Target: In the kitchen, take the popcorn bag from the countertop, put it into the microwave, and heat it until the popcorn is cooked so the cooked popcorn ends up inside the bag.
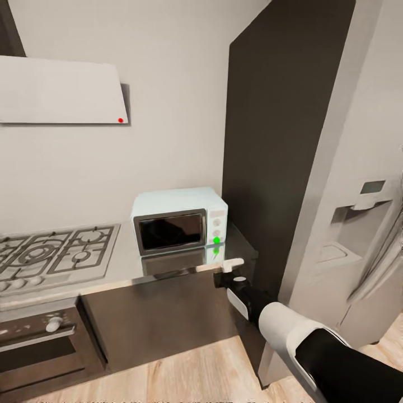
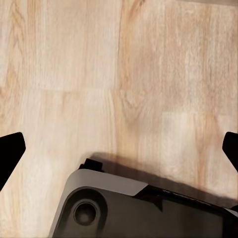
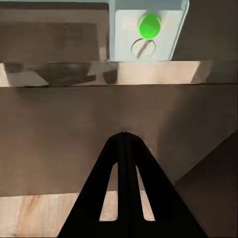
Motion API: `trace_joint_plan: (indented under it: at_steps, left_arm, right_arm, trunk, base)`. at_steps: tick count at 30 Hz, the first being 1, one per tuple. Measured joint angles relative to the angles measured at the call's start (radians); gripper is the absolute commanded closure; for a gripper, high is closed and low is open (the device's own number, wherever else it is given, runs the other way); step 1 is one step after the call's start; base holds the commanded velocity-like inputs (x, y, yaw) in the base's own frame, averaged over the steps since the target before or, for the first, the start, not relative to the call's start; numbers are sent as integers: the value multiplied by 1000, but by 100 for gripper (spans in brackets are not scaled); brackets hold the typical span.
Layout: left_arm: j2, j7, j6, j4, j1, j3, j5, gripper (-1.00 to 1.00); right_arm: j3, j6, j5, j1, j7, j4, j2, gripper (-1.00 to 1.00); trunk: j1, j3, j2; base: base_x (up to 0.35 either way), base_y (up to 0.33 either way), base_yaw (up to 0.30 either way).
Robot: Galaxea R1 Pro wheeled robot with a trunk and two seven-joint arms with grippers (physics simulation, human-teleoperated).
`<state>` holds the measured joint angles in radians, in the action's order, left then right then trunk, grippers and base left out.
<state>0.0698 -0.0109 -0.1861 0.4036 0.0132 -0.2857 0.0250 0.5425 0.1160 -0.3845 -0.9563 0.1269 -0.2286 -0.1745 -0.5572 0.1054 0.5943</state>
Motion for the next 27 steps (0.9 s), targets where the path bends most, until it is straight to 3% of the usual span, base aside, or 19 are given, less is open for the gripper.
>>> trace_joint_plan:
  at_steps: [3,5,7,8,9,11,13,15,18,27]
  left_arm:
    - [-1,1,0,0,0,-1,0,-100]
    - [-2,1,1,0,-1,-2,0,-100]
    - [-2,1,1,-1,-3,-2,-1,-100]
    - [-2,1,2,-1,-6,-2,-1,-100]
    - [-2,1,2,-3,-10,-1,-1,-100]
    - [-3,1,3,-22,-15,-1,-1,-100]
    - [-2,1,4,-87,-17,-2,-1,-100]
    - [-2,2,6,-142,-19,-1,-1,-100]
    - [-11,4,9,-174,-36,-1,-4,-100]
    - [-16,8,27,-206,-46,-3,-5,-100]
  right_arm:
    - [5,-4,0,95,0,1,0,100]
    - [26,-19,0,243,0,1,0,100]
    - [49,-59,-2,348,0,1,0,100]
    - [53,-88,2,439,0,1,3,100]
    - [56,-123,4,533,1,-2,24,-100]
    - [58,-192,2,678,2,7,77,-100]
    - [56,-216,-3,762,3,0,130,-100]
    - [52,-225,-6,807,6,66,169,-100]
    - [49,-229,-4,821,13,168,185,-100]
    - [51,-223,-1,825,2,192,181,-100]
  trunk:
    - [0,0,0]
    - [0,0,0]
    - [0,0,0]
    - [0,0,0]
    - [0,0,0]
    - [0,1,0]
    - [0,1,0]
    - [0,1,0]
    - [0,0,0]
    - [0,1,0]
  base:
    - [-19,0,0]
    - [-3,0,0]
    - [-1,0,0]
    - [0,0,0]
    - [0,0,0]
    - [0,0,0]
    - [0,0,0]
    - [0,0,0]
    - [0,0,0]
    - [0,0,0]
